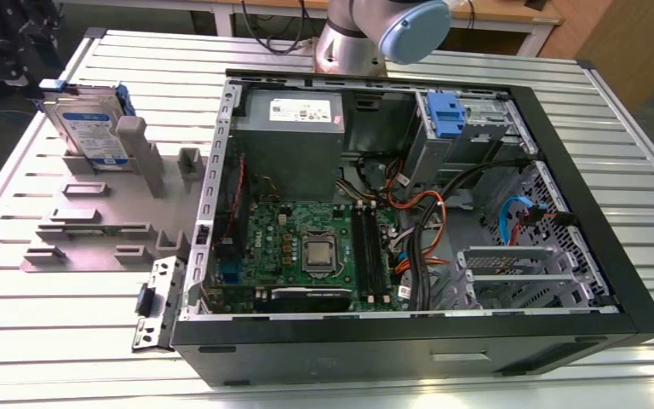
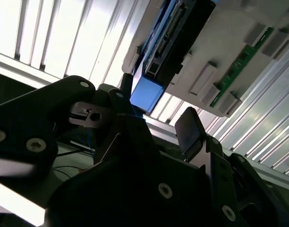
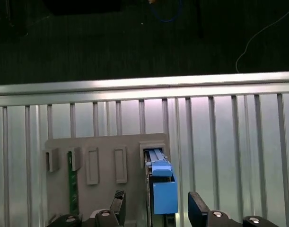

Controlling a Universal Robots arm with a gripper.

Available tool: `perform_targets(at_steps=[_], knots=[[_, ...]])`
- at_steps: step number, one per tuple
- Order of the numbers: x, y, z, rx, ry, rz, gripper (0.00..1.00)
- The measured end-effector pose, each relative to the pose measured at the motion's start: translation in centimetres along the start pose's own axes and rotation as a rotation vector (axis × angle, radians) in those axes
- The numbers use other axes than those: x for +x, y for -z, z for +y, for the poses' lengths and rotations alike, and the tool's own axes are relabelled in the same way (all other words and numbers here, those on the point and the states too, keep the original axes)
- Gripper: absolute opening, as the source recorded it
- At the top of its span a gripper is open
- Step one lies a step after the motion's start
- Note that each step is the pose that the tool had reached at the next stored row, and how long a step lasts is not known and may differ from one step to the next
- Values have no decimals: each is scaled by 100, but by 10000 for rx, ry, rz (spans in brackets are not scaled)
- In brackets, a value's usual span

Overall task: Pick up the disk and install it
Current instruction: 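Pick up the disk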

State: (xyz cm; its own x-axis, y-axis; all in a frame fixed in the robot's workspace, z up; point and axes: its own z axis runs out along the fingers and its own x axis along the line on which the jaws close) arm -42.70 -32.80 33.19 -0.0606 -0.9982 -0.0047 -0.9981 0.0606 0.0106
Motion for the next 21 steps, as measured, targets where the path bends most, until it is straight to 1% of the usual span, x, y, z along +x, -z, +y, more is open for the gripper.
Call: perform_targets(at_steps=[4,10,15,21], knots=[[-4,-37,25,55,29,-5,63],[-16,-96,40,122,95,-13,63],[-31,-145,45,128,130,-32,63],[-39,-205,54,133,171,-35,63]])
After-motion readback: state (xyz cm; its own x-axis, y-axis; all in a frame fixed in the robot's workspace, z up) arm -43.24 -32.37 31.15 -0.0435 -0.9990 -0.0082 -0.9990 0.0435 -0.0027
